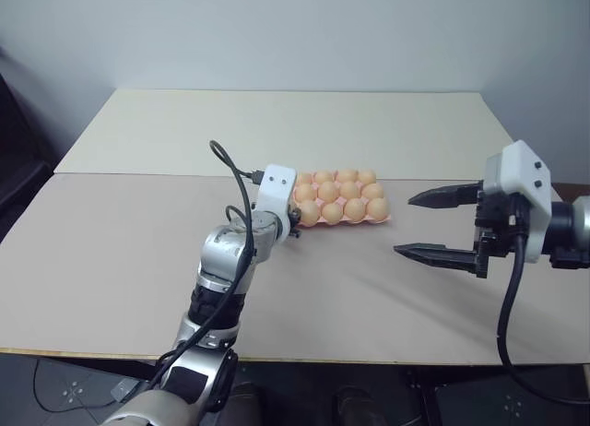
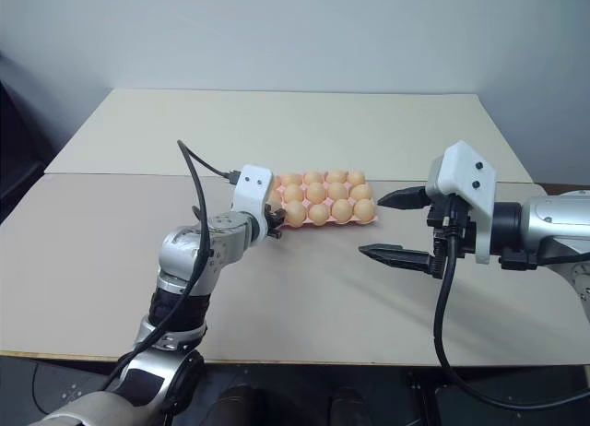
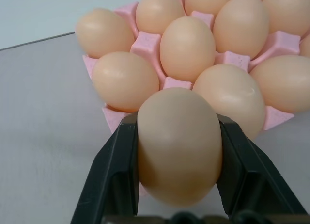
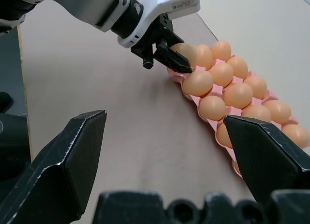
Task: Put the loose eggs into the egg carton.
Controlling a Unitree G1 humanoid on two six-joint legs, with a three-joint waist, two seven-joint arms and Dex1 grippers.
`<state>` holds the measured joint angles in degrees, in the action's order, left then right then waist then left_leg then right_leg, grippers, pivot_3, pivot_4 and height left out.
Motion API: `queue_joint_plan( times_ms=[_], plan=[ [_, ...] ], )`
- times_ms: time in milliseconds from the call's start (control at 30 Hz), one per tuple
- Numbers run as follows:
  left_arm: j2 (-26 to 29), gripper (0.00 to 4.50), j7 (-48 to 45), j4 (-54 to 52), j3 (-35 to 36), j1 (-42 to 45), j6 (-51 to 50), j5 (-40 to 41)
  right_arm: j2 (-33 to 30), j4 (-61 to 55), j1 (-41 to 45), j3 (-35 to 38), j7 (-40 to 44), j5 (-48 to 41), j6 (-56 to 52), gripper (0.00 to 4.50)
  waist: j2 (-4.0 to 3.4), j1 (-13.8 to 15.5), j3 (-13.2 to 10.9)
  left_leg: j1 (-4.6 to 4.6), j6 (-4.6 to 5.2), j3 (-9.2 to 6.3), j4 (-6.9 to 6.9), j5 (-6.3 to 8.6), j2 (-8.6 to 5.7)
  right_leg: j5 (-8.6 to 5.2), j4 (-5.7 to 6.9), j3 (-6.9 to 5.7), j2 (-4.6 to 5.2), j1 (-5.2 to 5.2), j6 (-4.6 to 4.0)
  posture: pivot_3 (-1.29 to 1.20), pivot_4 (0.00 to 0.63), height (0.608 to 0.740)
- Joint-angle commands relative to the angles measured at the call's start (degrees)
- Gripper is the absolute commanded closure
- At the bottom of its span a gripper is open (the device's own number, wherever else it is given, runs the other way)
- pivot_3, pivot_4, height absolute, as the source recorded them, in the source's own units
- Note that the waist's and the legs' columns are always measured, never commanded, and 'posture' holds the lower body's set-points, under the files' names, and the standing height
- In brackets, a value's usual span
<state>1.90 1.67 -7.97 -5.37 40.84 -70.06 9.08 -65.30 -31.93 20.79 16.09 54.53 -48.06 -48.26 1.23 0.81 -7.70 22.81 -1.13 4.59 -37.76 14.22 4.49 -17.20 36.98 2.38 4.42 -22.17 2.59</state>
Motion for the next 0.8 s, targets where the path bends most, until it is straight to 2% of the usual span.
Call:
queue_joint_plan(
  times_ms=[33,600,667,733,800],
  plan=[
    [-0.11,2.78,0.14,0.20,0.19,1.75,2.26,-1.32,-0.72,-0.44,0.65,1.00,-0.10,-0.32,-0.19,0.00,0.00,0.01,0.00,0.00,0.00,0.00,0.00,0.00,0.00,0.00,-0.01,0.00,0.00,0.00,0.00,0.00,0.150,0.740],
    [-1.70,2.78,0.08,0.02,2.38,1.33,1.91,-1.95,-0.66,-0.09,1.20,0.27,-0.02,-0.14,-0.27,0.00,0.00,0.00,0.00,0.00,-0.01,0.00,0.00,-0.01,0.00,0.00,0.00,0.00,0.00,0.00,0.00,0.00,0.150,0.740],
    [-1.71,2.07,0.33,0.12,2.44,1.39,1.95,-2.26,-0.87,-0.02,0.92,0.30,0.24,-0.07,-0.27,0.00,0.00,0.01,0.00,0.00,-0.02,0.00,0.00,-0.01,0.00,0.00,0.00,0.00,0.00,0.00,0.00,0.00,0.150,0.740],
    [-1.49,1.57,0.40,-0.26,2.18,1.22,1.85,-2.76,-0.89,0.18,1.44,-0.04,0.26,-0.04,-0.25,0.00,0.00,0.01,0.00,0.01,-0.02,0.00,0.00,-0.01,0.00,0.00,0.00,0.00,0.00,0.00,0.00,0.00,0.150,0.740],
    [-0.87,1.57,0.11,-1.10,1.63,0.91,1.60,-3.13,-0.85,0.32,1.79,-0.41,0.24,0.14,-0.13,0.00,0.00,0.00,0.00,0.00,-0.02,0.00,0.00,-0.01,0.00,0.00,0.00,0.00,0.00,0.00,0.00,0.00,0.150,0.740]
  ],
)
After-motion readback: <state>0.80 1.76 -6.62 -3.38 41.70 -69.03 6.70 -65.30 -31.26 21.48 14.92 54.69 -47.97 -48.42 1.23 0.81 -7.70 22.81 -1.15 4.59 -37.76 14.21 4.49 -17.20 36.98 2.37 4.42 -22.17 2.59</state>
